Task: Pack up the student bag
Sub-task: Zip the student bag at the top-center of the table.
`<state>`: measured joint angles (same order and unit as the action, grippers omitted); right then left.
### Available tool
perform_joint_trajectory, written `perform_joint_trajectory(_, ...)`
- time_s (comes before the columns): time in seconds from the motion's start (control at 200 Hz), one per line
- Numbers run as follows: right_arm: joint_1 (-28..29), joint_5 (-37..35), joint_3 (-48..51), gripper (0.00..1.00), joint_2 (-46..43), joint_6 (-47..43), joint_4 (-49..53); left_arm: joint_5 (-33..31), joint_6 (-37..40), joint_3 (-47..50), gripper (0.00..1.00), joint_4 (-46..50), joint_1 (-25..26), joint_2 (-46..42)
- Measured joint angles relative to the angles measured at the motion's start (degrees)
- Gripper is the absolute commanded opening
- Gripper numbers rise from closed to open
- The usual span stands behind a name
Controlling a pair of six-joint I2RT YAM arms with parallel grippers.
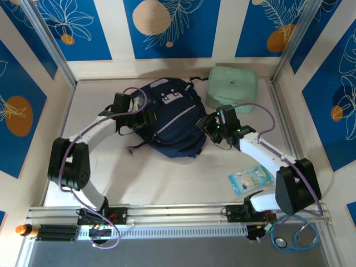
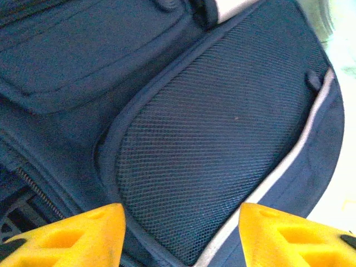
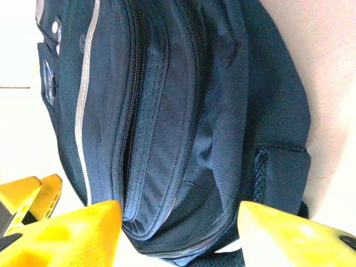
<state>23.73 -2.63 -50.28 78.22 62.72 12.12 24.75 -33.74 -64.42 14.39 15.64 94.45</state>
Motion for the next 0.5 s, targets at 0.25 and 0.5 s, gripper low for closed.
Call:
perform_joint_trajectory(0.25,1.5,0.0,-1.4,0.58,1.9,0.0,0.2,-3.2,-2.1,0.0,0.49,-0.6,0.0,2.3)
perform_joint_trajectory(0.5,1.9,0.0,-1.9,0.56,2.8,0.0,0.9,-1.3,-4.9,0.0,0.26,-3.1,0.0,6.0)
